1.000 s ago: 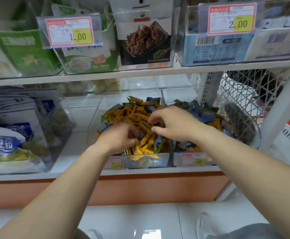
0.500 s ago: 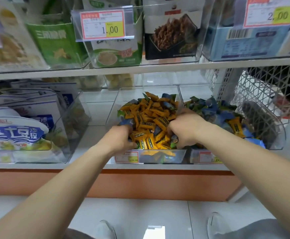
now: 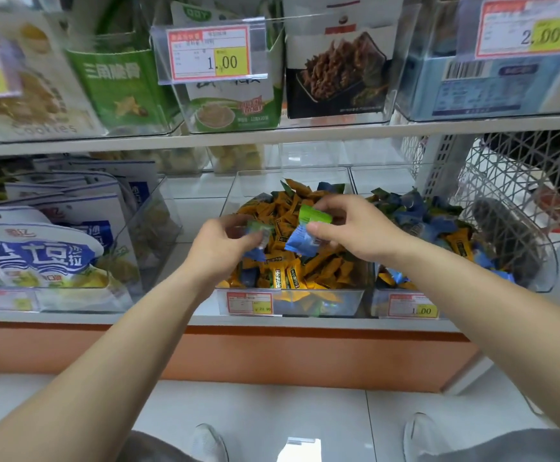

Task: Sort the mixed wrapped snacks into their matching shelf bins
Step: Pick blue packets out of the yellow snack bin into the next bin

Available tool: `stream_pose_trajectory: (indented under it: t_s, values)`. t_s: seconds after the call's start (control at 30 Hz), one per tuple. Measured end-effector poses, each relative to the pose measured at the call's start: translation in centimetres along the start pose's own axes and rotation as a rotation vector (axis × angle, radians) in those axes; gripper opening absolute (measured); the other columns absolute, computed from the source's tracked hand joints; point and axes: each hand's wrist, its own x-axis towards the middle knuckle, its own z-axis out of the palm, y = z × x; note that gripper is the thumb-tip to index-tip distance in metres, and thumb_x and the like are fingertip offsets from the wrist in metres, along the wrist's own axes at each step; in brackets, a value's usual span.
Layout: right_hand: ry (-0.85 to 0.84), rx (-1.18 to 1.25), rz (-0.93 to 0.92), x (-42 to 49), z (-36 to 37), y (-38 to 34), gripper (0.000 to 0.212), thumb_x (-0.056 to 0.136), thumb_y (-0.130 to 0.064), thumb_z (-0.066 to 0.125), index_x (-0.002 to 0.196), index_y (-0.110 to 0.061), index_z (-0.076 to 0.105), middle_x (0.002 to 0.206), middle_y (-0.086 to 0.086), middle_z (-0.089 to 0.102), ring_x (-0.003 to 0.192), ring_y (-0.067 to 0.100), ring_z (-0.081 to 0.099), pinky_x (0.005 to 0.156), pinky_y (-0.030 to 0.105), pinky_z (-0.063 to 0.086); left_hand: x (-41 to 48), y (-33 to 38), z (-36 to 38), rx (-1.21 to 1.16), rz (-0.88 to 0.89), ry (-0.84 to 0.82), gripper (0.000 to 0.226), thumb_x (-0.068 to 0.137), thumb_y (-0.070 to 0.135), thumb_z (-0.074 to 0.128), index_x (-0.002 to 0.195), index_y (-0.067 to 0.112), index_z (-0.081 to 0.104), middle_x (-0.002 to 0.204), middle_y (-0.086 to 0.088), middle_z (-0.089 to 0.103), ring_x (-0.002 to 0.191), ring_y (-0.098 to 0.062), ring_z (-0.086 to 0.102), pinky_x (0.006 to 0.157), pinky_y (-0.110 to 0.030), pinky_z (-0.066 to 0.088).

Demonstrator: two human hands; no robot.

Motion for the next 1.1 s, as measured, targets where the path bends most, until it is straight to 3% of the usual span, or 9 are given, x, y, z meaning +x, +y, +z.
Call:
stream_pose_trajectory:
  t_s: [0.13, 0.23, 0.4, 0.5, 0.57, 0.7, 0.93, 1.03, 1.1]
  values:
    - [0.034, 0.293, 0.099, -0.1, 1.8, -1.0, 0.021, 0.087, -0.019, 0.077, 0.106, -0.012, 0.069, 0.101, 0.009, 0.069, 0.076, 0.015, 0.071, 0.062, 0.027, 0.057, -1.5, 1.8, 2.1, -0.391, -0.080, -0.059, 0.026, 0.095, 0.009, 0.064, 0.118, 0.018, 0.061, 0.115, -0.010, 0.066, 0.091, -0.030, 0.074, 0.070, -0.038, 0.061]
    - [0.141, 0.331, 0.111, 0.0, 3.0, -1.6, 0.024, 0.080, -0.021, 0.083, 0.097, -0.017, 0.067, 0.096, 0.010, 0.070, 0.074, 0.017, 0.070, 0.053, 0.023, 0.052, -1.8, 2.3, 2.6, -0.464, -0.089, -0.084, 0.019, 0.100, 0.018, 0.056, 0.118, 0.021, 0.061, 0.118, -0.012, 0.065, 0.094, -0.032, 0.073, 0.066, -0.038, 0.061]
    - [0.108, 0.588, 0.129, 0.4, 4.0, -2.3, 0.006, 0.092, -0.010, 0.069, 0.096, -0.013, 0.068, 0.085, 0.008, 0.074, 0.073, 0.019, 0.073, 0.060, 0.024, 0.058, -1.8, 1.5, 0.5, -0.205, 0.091, -0.080, 0.049, 0.085, 0.020, 0.076, 0.128, 0.026, 0.053, 0.116, -0.005, 0.064, 0.100, -0.020, 0.069, 0.067, -0.030, 0.060]
    - [0.070, 0.256, 0.047, 0.9, 4.7, -1.8, 0.015, 0.099, -0.021, 0.059, 0.108, -0.029, 0.068, 0.105, -0.008, 0.072, 0.090, 0.005, 0.069, 0.067, 0.016, 0.054, -1.2, 0.7, -2.6, 0.035, 0.178, 0.042, 0.053, 0.084, 0.022, 0.078, 0.131, 0.027, 0.053, 0.116, -0.004, 0.062, 0.101, -0.019, 0.066, 0.071, -0.038, 0.062]
    - [-0.135, -0.028, -0.082, 1.1, 5.7, -1.4, 0.022, 0.101, -0.023, 0.053, 0.112, -0.031, 0.070, 0.113, -0.017, 0.068, 0.103, -0.006, 0.060, 0.081, 0.010, 0.045, -1.0, 0.0, -4.3, 0.071, 0.173, 0.097, 0.052, 0.083, 0.023, 0.078, 0.130, 0.027, 0.054, 0.116, -0.005, 0.063, 0.100, -0.021, 0.067, 0.074, -0.045, 0.062]
    - [-0.514, -0.470, -0.100, 1.7, 6.8, -0.2, 0.029, 0.101, -0.028, 0.049, 0.110, -0.025, 0.076, 0.122, -0.011, 0.069, 0.111, 0.005, 0.060, 0.097, 0.029, 0.047, -1.1, -1.1, -5.5, 0.095, 0.167, 0.095, 0.053, 0.083, 0.024, 0.079, 0.130, 0.025, 0.055, 0.116, -0.005, 0.064, 0.102, -0.022, 0.066, 0.078, -0.047, 0.061]
    - [-0.386, -1.011, -0.110, 3.4, 3.7, 1.2, 0.013, 0.087, -0.036, 0.068, 0.093, -0.029, 0.076, 0.094, -0.009, 0.072, 0.088, 0.013, 0.062, 0.075, 0.035, 0.055, -1.1, -1.5, -5.8, 0.217, 0.260, 0.069, 0.050, 0.082, 0.031, 0.079, 0.127, 0.027, 0.058, 0.108, 0.012, 0.065, 0.098, -0.005, 0.062, 0.075, -0.019, 0.054]
    - [-0.366, -0.880, -0.127, 3.7, 4.9, 1.0, 0.017, 0.086, -0.031, 0.070, 0.103, -0.030, 0.075, 0.092, -0.015, 0.069, 0.091, 0.010, 0.064, 0.064, 0.019, 0.047, -0.8, -1.7, -5.8, 0.212, 0.264, 0.055, 0.051, 0.082, 0.030, 0.079, 0.129, 0.027, 0.058, 0.108, 0.010, 0.066, 0.097, -0.004, 0.063, 0.075, -0.020, 0.054]
    - [-0.413, -0.669, -0.072, 3.9, 6.2, 1.0, 0.031, 0.092, -0.029, 0.068, 0.122, -0.027, 0.069, 0.109, -0.014, 0.070, 0.100, 0.004, 0.064, 0.072, 0.011, 0.043, -0.7, -1.8, -5.9, 0.204, 0.263, 0.051, 0.051, 0.082, 0.031, 0.078, 0.129, 0.028, 0.057, 0.108, 0.010, 0.065, 0.096, -0.004, 0.063, 0.075, -0.021, 0.055]
